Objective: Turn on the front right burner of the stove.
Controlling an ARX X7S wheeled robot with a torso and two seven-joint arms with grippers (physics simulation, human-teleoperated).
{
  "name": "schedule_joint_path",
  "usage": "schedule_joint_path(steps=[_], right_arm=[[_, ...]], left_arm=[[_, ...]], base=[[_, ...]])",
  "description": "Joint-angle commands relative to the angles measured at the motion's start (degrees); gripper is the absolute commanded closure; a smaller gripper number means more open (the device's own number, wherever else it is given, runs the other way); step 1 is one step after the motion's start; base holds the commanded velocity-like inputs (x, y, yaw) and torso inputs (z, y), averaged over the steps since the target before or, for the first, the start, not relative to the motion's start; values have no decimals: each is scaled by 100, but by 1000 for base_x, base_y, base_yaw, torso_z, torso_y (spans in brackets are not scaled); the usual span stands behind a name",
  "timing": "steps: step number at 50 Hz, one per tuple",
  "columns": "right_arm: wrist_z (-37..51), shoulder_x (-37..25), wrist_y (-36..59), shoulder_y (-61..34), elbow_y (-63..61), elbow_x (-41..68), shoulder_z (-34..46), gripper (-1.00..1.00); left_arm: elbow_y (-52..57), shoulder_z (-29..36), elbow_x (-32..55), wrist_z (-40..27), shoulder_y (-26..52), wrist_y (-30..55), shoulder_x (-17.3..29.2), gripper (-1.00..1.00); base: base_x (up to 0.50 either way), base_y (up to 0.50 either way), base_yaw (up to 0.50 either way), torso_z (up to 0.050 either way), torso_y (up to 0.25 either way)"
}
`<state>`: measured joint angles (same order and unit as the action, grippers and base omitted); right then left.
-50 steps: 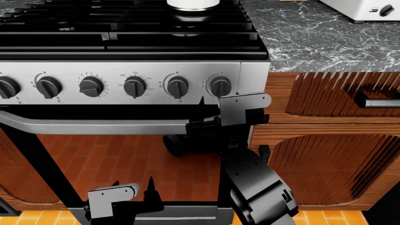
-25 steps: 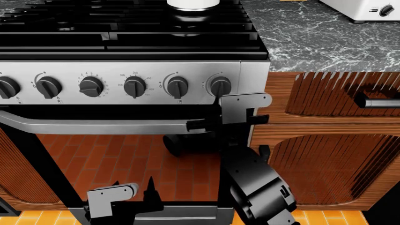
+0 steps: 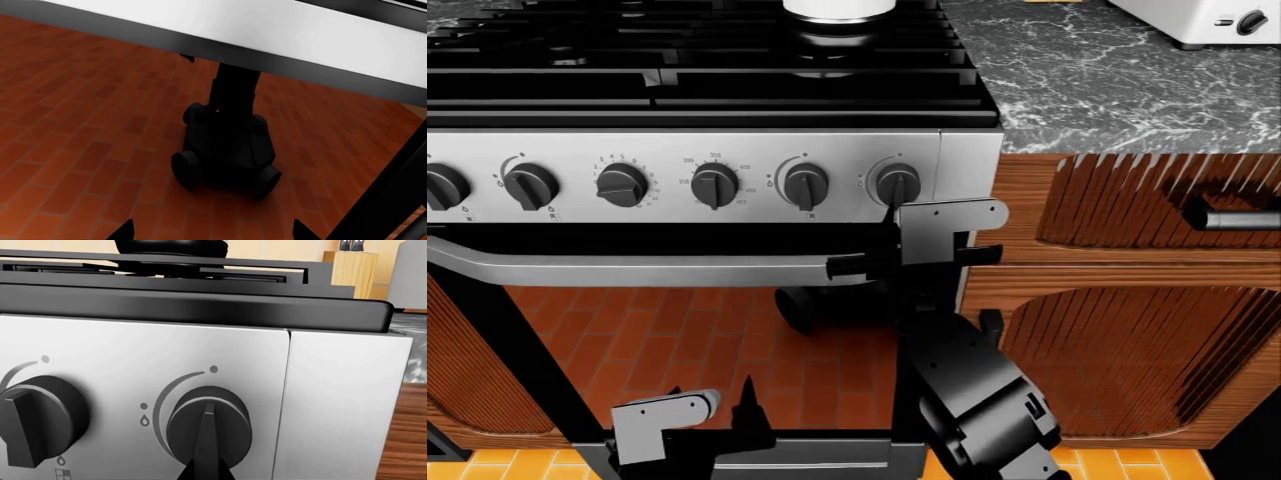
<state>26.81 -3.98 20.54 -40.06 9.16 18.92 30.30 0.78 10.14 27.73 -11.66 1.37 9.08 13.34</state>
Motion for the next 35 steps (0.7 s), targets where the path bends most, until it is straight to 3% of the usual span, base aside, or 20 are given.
schedule_joint_path(steps=[1, 35], right_arm=[[-15, -66, -12, -83, 97, 111, 165, 100], [-64, -351, 489, -477, 167, -98, 719, 100]], left_arm=[[-9, 14, 29, -14, 6, -14, 18, -100], [-81, 51, 116, -60, 52, -39, 53, -100]], base=[[0, 0, 0, 0, 0], [0, 0, 0, 0, 0]])
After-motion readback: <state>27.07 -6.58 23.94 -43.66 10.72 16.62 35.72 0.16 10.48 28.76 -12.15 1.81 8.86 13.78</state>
